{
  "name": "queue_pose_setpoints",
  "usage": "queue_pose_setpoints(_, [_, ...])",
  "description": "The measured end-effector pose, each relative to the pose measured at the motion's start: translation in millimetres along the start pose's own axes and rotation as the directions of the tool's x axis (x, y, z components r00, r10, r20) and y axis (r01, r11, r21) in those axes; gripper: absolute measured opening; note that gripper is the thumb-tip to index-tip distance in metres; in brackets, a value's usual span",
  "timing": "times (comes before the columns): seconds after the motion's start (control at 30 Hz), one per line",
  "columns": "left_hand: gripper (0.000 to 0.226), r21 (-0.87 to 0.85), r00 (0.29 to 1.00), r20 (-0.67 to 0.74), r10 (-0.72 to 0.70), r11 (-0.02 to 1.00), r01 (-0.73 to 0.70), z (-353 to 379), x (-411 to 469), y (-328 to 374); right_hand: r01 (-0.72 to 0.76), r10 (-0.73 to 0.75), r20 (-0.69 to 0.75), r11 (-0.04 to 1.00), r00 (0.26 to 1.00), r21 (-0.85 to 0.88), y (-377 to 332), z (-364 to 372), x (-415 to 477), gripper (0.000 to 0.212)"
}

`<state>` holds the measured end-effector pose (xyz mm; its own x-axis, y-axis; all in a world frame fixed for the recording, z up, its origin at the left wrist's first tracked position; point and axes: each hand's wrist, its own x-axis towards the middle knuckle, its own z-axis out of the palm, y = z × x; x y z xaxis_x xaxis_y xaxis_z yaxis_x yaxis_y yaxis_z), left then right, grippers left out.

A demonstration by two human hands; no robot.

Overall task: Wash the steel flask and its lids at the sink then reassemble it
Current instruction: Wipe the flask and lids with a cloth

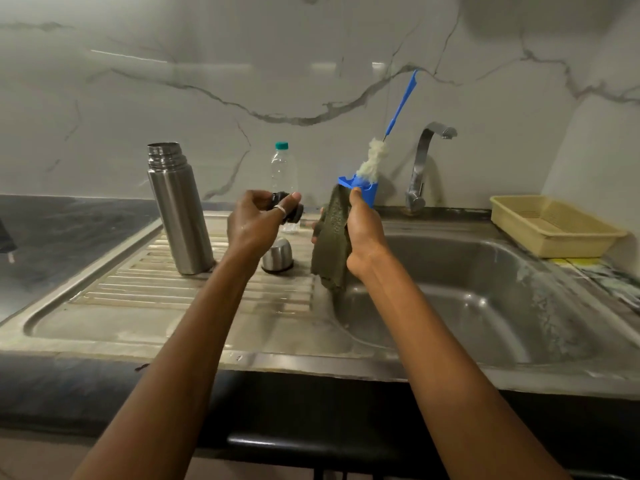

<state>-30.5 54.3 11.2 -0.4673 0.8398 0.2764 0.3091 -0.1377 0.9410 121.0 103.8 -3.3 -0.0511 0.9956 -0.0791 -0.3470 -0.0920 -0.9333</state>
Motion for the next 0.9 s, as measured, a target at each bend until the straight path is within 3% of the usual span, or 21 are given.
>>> queue_pose_setpoints(0.1, [0.043, -0.31, 0.984, 0.167, -0.058, 0.945, 0.108, 31, -11, 15, 0.064, -0.068, -0.037, 0.993, 0.997, -0.101, -14, -26, 4, 0.092])
queue_pose_setpoints(0.13, [0.037, -0.374, 0.975, 0.216, -0.053, 0.918, 0.133, 43, -15, 19, 0.122, -0.131, -0.063, 0.983, 0.989, -0.136, -20, -37, 7, 0.092])
queue_pose_setpoints(0.2, [0.034, -0.416, 0.958, 0.285, -0.028, 0.897, 0.15, 69, -18, 24, 0.274, -0.304, -0.071, 0.922, 0.95, -0.273, -41, -54, -8, 0.069])
queue_pose_setpoints(0.27, [0.035, -0.424, 0.94, 0.342, 0.0, 0.892, 0.155, 94, -21, 29, 0.447, -0.486, 0.015, 0.791, 0.874, -0.417, -57, -68, -28, 0.046])
queue_pose_setpoints(0.33, [0.031, -0.439, 0.926, 0.377, 0.027, 0.885, 0.153, 115, -26, 33, 0.592, -0.623, 0.131, 0.625, 0.771, -0.509, -57, -79, -32, 0.039])
queue_pose_setpoints(0.4, [0.028, -0.46, 0.923, 0.383, 0.041, 0.875, 0.152, 134, -33, 32, 0.668, -0.669, 0.258, 0.478, 0.698, -0.57, -45, -89, -22, 0.036])
queue_pose_setpoints(0.5, [0.024, -0.491, 0.925, 0.379, -0.006, 0.846, 0.207, 155, -39, 20, 0.656, -0.623, 0.336, 0.398, 0.706, -0.641, -23, -104, 0, 0.041])
queue_pose_setpoints(0.6, [0.036, -0.513, 0.903, 0.429, -0.002, 0.822, 0.246, 163, -35, 10, 0.596, -0.602, 0.259, 0.468, 0.756, -0.652, -18, -111, 7, 0.038])
queue_pose_setpoints(0.67, [0.037, -0.544, 0.889, 0.457, 0.035, 0.802, 0.248, 164, -35, 9, 0.496, -0.547, 0.107, 0.638, 0.83, -0.589, -17, -110, 15, 0.034])
queue_pose_setpoints(0.73, [0.037, -0.551, 0.884, 0.464, 0.057, 0.8, 0.237, 164, -38, 8, 0.285, -0.306, -0.027, 0.912, 0.952, -0.294, -22, -109, 21, 0.038])
queue_pose_setpoints(0.77, [0.038, -0.546, 0.885, 0.46, 0.066, 0.808, 0.224, 164, -39, 7, 0.144, -0.148, -0.025, 0.982, 0.989, -0.124, -24, -107, 20, 0.042])
queue_pose_setpoints(0.8, [0.039, -0.539, 0.889, 0.453, 0.072, 0.816, 0.209, 164, -39, 5, 0.065, -0.069, -0.038, 0.994, 0.997, -0.088, -25, -105, 17, 0.043])
queue_pose_setpoints(0.83, [0.039, -0.536, 0.893, 0.444, 0.074, 0.821, 0.199, 165, -40, 6, 0.106, -0.116, -0.05, 0.98, 0.992, -0.17, -25, -103, 13, 0.044])
queue_pose_setpoints(0.87, [0.039, -0.539, 0.898, 0.434, 0.069, 0.819, 0.197, 165, -40, 7, 0.233, -0.267, -0.049, 0.904, 0.962, -0.36, -24, -102, 9, 0.042])
queue_pose_setpoints(0.9, [0.038, -0.547, 0.903, 0.425, 0.059, 0.812, 0.204, 163, -39, 8, 0.391, -0.466, 0.005, 0.735, 0.885, -0.554, -20, -104, 4, 0.039])
